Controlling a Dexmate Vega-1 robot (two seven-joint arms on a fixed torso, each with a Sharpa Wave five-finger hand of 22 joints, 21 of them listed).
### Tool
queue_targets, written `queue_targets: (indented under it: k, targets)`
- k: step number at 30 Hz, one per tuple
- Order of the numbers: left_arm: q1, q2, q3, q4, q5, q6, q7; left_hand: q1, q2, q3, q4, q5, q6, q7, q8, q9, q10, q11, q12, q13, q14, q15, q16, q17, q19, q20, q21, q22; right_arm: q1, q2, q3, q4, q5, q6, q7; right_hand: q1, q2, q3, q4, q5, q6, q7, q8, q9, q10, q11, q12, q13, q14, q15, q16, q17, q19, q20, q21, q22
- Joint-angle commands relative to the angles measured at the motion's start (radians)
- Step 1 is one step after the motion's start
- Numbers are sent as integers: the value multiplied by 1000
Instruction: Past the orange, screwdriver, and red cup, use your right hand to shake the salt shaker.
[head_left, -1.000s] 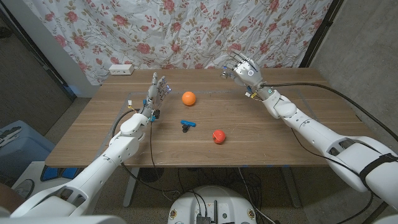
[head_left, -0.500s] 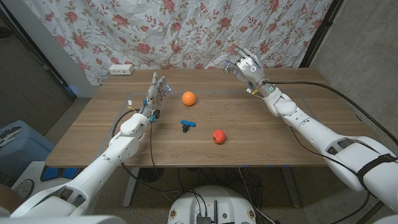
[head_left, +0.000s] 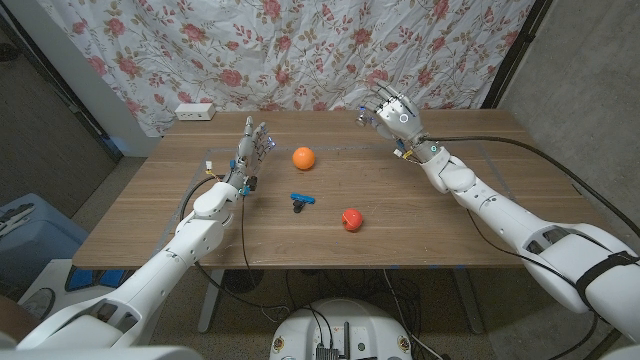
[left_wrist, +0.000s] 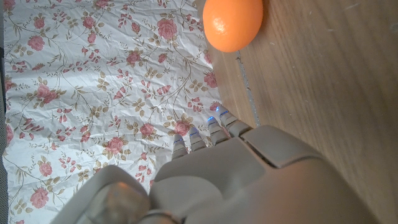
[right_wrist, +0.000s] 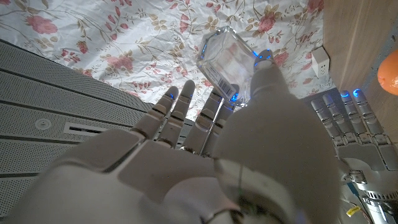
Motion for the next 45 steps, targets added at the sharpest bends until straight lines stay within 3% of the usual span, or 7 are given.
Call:
queue_targets:
  k: [1,19,32,45]
  targets:
    - [0,0,0,0,0,0,0,0,101,-2,6,8,2,-6,5,6,-1,-9,4,4,0,-106,5,6,4,-24,5,5,-9,-19,-39,-1,0,26,0,52,64,6,6,4,55,-35,7,11,-3,-1,1,4,-6,-140,1,1,7,-11,4,2]
    - [0,0,0,0,0,0,0,0,101,-2,6,8,2,-8,4,6,-1,-7,4,4,0,-105,5,6,4,-24,4,5,-22,-53,-91,-5,-1,73,0,47,64,4,8,4,56,-35,7,11,-7,-1,1,4,-6,-139,2,0,6,-11,4,2]
    - [0,0,0,0,0,0,0,0,101,-2,6,8,2,-7,4,6,-1,-8,4,4,1,-105,5,6,4,-24,5,5,-29,-30,-70,11,4,90,0,49,64,4,6,5,58,-35,8,12,-7,-1,1,4,-8,-140,3,2,7,-12,4,2]
    - [0,0,0,0,0,0,0,0,101,-2,6,7,2,-7,4,6,-1,-7,4,4,0,-105,5,6,4,-24,5,5,-21,24,-13,23,11,68,0,45,65,2,9,6,59,-35,8,13,-9,-1,0,4,-8,-136,3,1,6,-13,4,2]
